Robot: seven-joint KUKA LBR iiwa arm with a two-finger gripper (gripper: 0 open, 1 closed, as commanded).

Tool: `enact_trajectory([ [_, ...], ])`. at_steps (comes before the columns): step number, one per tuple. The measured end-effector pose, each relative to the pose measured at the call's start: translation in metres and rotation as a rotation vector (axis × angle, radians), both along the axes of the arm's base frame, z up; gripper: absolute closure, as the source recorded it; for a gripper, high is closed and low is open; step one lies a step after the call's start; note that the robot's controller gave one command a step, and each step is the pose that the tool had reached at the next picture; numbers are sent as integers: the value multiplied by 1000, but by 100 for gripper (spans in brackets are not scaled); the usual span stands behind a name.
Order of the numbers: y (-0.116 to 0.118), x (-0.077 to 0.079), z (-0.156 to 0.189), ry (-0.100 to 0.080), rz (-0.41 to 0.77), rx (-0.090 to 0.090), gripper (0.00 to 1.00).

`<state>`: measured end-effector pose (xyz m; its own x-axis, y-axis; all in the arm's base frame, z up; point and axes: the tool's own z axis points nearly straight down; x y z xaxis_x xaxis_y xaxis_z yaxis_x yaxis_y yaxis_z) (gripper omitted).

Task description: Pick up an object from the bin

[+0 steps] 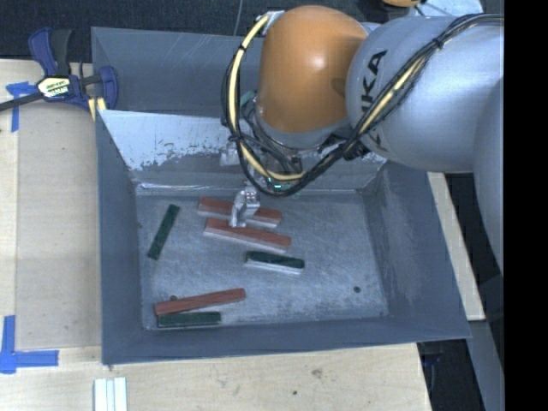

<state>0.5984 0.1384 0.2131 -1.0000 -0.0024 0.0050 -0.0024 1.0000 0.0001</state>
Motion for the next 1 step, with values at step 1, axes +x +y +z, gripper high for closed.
enact_trajectory([
  [1,-1,2,5,-8,-2,1,0],
])
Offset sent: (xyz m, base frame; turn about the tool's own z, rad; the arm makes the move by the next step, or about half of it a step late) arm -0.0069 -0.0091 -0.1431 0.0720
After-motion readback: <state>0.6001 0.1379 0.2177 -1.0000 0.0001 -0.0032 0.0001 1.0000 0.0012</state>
